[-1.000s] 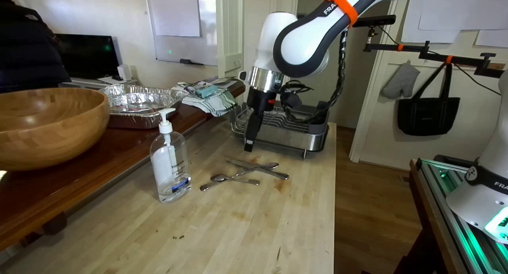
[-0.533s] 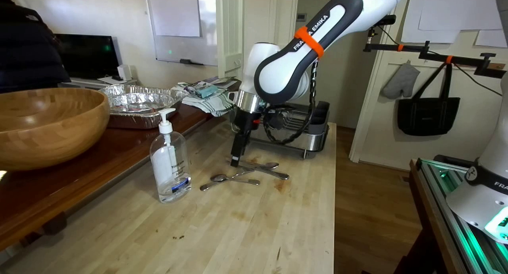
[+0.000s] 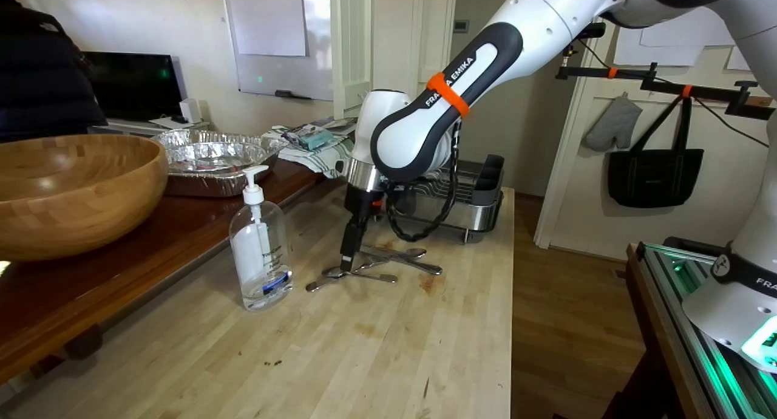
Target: Put one silver spoon on the dishrack.
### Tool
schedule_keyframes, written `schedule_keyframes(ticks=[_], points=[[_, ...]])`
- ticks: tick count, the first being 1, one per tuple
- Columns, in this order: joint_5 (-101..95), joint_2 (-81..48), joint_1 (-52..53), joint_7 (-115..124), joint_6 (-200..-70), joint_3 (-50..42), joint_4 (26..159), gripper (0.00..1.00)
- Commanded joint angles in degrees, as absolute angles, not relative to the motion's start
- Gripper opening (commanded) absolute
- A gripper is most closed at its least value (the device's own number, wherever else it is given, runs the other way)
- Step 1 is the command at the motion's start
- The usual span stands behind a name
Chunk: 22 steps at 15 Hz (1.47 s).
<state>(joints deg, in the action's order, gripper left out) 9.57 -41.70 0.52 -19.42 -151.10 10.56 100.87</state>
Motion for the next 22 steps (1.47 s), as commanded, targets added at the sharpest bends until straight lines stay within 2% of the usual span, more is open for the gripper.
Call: schedule_keyframes(ticks=[1,5,6,7,9,14,15,17,19,22], points=[[6.1,-45.2,0.6,-18.9,-147.9,10.5,96.6,1.0],[3.5,-46.1,1.2,-18.2,-145.5,9.8,95.1,1.0],[3.1,-46.4,1.2,-18.3,-145.0,9.8,94.8,0.97],[2.9,-46.6,1.1,-18.4,-144.6,9.9,94.4,0.73],[2.6,-47.0,1.1,-18.5,-143.6,9.9,93.7,0.69],[2.2,-47.9,1.3,-18.4,-142.8,9.9,92.4,0.29],[2.1,-48.0,1.3,-18.4,-142.6,9.9,92.1,0.33],[2.0,-48.2,1.3,-18.4,-142.4,9.8,91.7,0.32],[1.9,-48.4,1.3,-18.4,-142.3,9.8,91.4,0.36],[1.9,-48.8,1.4,-18.4,-141.7,9.7,90.6,0.16]])
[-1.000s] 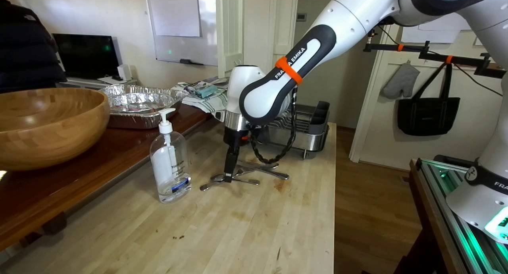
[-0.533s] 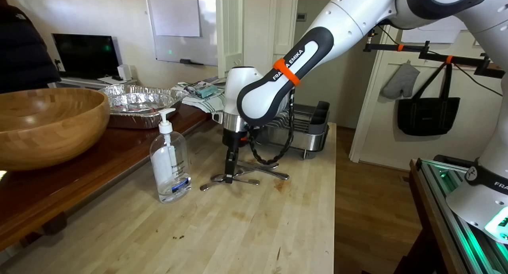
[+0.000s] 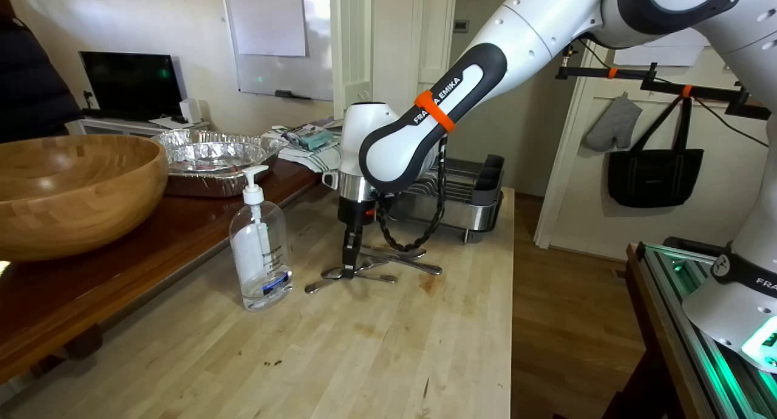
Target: Put one silver spoon on the dishrack.
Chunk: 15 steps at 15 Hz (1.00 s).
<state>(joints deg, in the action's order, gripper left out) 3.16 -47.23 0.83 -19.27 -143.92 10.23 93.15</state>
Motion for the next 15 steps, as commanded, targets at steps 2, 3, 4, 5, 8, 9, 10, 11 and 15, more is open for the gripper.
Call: schedule_keyframes(ticks=[2,3,4,5,8,9,10,11,15], points=[[1.8,-49.0,1.4,-18.4,-141.5,9.7,90.3,0.14],[1.8,-49.0,1.4,-18.4,-141.5,9.7,90.2,0.16],[1.9,-49.0,1.4,-18.4,-141.5,9.7,90.1,0.17],[1.8,-49.1,1.4,-18.4,-141.4,9.7,90.1,0.18],[1.9,-49.0,1.3,-18.5,-141.6,9.8,90.0,0.04],[2.0,-48.8,1.2,-18.6,-141.8,9.9,90.1,0.0],[2.0,-48.5,1.2,-18.6,-142.0,9.9,90.1,0.0],[2.0,-48.5,1.1,-18.7,-142.1,9.9,90.1,0.02],[1.8,-47.8,1.3,-18.3,-142.3,9.7,90.5,0.01]])
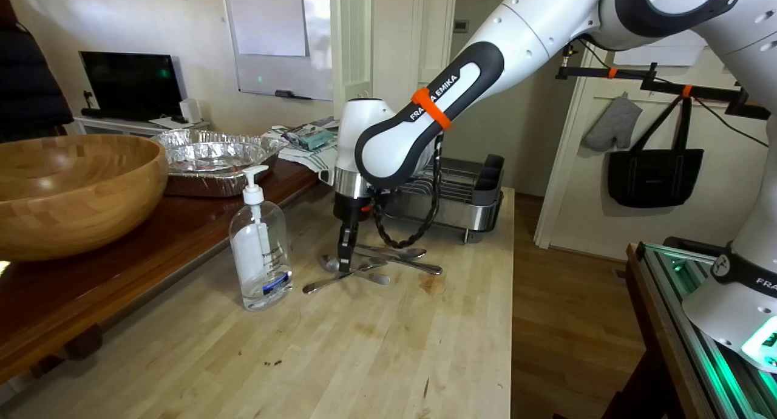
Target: Put one silver spoon on the dishrack.
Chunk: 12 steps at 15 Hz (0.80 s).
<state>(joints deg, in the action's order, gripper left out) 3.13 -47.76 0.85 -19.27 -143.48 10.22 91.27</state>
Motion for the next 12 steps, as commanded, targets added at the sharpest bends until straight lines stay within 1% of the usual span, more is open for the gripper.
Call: schedule_keyframes(ticks=[1,6,12], points=[[1.8,-46.8,1.4,-18.1,-142.9,9.6,91.4,0.01],[2.0,-41.9,1.1,-18.2,-145.4,9.7,95.7,0.01],[1.9,-41.1,1.5,-17.8,-144.5,9.3,95.9,0.01]])
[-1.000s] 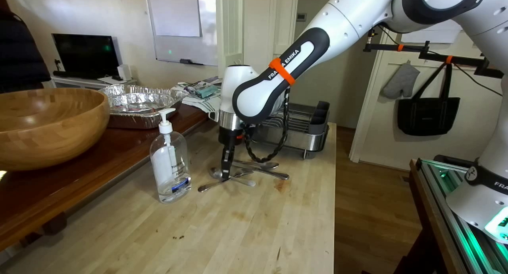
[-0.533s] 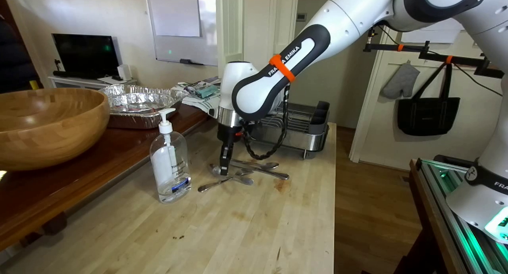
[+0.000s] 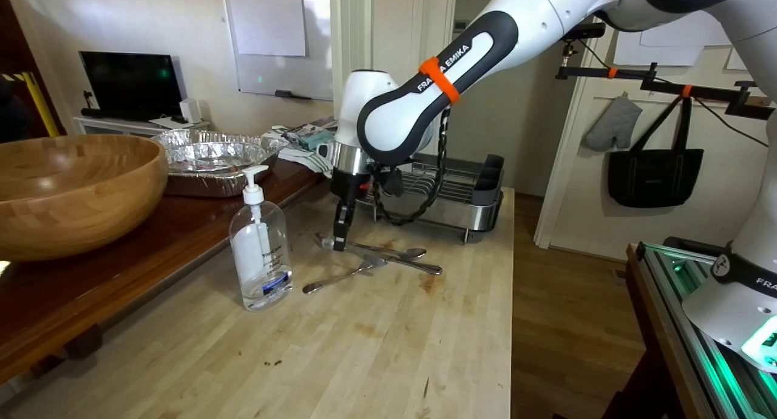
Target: Put one silver spoon on the dishrack.
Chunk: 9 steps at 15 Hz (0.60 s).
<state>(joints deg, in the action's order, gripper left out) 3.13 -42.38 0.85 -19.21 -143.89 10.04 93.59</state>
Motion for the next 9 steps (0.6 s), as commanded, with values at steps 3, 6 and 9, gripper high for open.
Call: schedule_keyframes(ticks=[3,6,9], points=[[2.2,-37.6,1.2,-17.3,-147.4,9.2,100.3,0.01],[2.6,-32.6,1.1,-14.9,-153.7,8.6,107.4,0.01],[3.7,-27.5,0.6,-11.8,-161.0,8.3,115.2,0.01]])
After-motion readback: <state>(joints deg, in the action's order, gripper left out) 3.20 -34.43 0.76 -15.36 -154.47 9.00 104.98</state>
